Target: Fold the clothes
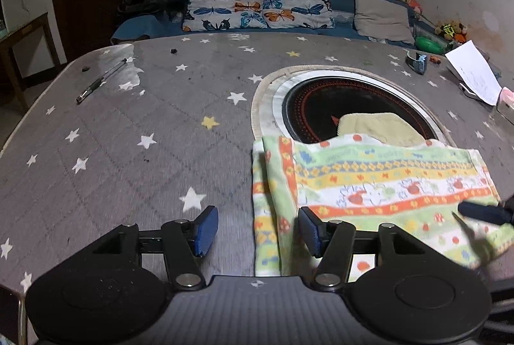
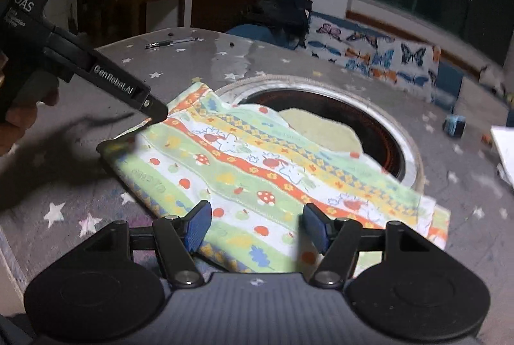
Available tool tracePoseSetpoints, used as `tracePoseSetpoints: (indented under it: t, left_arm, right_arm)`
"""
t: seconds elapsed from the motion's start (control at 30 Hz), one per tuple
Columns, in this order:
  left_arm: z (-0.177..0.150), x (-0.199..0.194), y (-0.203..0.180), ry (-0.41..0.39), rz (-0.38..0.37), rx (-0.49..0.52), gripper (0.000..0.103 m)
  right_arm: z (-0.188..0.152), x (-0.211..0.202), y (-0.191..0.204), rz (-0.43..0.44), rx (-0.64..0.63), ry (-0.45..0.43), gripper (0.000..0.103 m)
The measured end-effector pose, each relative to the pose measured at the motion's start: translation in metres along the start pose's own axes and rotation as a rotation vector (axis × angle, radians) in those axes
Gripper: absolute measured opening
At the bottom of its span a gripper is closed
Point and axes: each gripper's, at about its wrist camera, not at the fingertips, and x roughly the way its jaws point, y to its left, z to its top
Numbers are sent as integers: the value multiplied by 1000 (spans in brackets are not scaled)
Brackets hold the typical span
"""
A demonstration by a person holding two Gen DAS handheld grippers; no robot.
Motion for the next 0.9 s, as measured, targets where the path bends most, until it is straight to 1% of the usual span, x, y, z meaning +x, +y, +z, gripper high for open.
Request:
tracePoseSetpoints:
  t: [0.1, 0.17, 0.2, 0.23, 0.3, 0.37, 0.5, 0.6, 0.7, 0.77, 0.8, 0.83, 0.87, 0.9]
  left_arm:
    - [-3, 3, 0, 10, 1, -6, 61]
    - [-6, 8, 2, 30, -8, -22, 61]
    - [-6, 10, 3, 39, -13, -30, 61]
    - [-6, 9, 5, 40, -18, -36, 62]
    - [-6, 8, 8, 42, -22, -47, 65]
    - [-4, 6, 10, 42, -20, -57, 70]
    - [0, 7, 17, 56, -35, -95, 72]
    - [3, 5, 24, 50, -1, -120, 72]
    - [8, 3, 35, 47, 13, -176, 72]
    - [10, 2, 44, 46, 5, -236, 72]
    - [11, 1, 46, 41, 5, -252, 72]
    - [12, 1, 47, 38, 3, -256, 72]
    - [12, 1, 48, 38, -3, -259, 74]
    - [13, 1, 48, 39, -8, -262, 76]
  right_arm:
    - [7, -4, 5, 20, 6, -31, 65]
    - [6, 4, 9, 40, 7, -7, 64]
    - [3, 10, 11, 42, -1, 16, 63]
    - [2, 11, 12, 39, -7, 19, 63]
    - [3, 8, 13, 36, -15, 13, 63]
    - [10, 2, 13, 45, -18, -6, 63]
    - [24, -2, 24, 94, -68, -33, 63]
    - [29, 1, 40, 140, -120, -30, 62]
    - [32, 7, 61, 176, -185, -24, 61]
    - [34, 14, 71, 189, -211, -15, 55]
    - [35, 18, 75, 194, -222, -10, 50]
    - [36, 21, 80, 200, -234, -5, 48]
    - [37, 25, 85, 205, -245, 0, 47]
    - [38, 28, 87, 207, -248, 6, 43]
